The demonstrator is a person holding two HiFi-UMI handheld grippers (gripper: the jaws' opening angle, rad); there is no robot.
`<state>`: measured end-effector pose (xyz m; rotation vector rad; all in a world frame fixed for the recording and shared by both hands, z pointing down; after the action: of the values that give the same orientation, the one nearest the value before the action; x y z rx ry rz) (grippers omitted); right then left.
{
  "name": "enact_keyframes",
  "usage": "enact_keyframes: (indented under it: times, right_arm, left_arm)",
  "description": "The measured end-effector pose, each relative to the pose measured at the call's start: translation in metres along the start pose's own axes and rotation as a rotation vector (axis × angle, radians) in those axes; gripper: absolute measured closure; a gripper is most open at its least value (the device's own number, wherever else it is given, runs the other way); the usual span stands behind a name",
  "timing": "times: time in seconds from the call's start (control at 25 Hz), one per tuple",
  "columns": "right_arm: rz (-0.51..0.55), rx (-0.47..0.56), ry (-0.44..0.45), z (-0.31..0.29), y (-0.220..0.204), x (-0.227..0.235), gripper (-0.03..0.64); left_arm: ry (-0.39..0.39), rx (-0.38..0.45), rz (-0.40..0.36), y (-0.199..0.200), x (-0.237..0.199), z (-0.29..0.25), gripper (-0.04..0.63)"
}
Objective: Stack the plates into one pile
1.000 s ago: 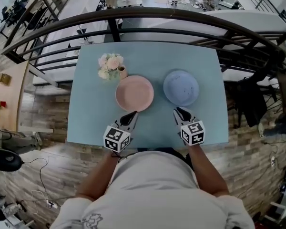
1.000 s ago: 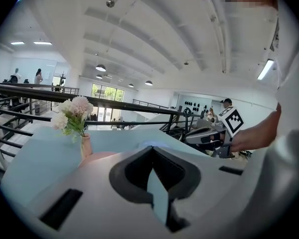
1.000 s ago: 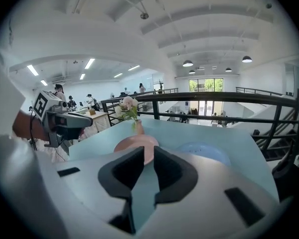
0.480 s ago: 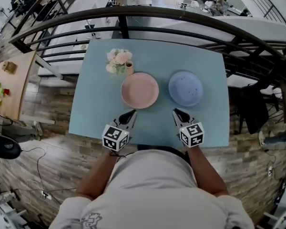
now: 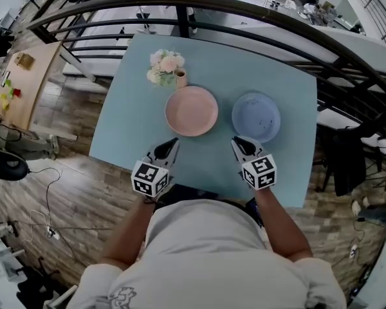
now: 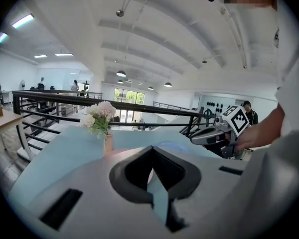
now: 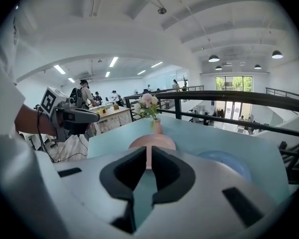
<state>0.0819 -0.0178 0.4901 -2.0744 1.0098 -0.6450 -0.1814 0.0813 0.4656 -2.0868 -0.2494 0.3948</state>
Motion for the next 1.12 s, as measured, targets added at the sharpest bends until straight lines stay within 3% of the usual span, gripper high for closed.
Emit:
enact_keyframes:
  times: [0.2, 0.44, 0.88, 1.12]
  right_arm:
    - [0.000, -0.026, 0.038, -0.011, 0.001, 0.010, 0.561]
    - [-0.032, -0.064, 0.042, -0.040, 0.006, 0.012, 0.554]
    - [-0.169, -0.200, 0.017, -0.125, 0.015, 0.038, 0.515]
    - [-0.294, -0.270, -0.021, -0.163, 0.002, 0.054, 0.491]
  left_arm:
    - [0.039, -0.009, 0.016, -0.005, -0.003, -0.002, 0.591]
    - [0.030, -0.037, 0.031, -0.012, -0.025, -0.013, 0.591]
    - [-0.021, -0.099, 0.077, -0.016, -0.088, -0.053, 0.591]
    - [-0.056, -0.143, 0.093, -0.028, -0.117, -0.075, 0.591]
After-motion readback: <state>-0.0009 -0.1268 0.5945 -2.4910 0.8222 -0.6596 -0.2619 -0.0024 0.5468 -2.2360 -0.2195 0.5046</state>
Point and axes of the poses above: the fingertips, and each gripper's own axes: z backward along the fingers, x to its right, y out of its top, the point moved 8 cm from there along z, backward along the fingers, and after that the axes turned 8 degrees about -x, right-handed, at the moved point
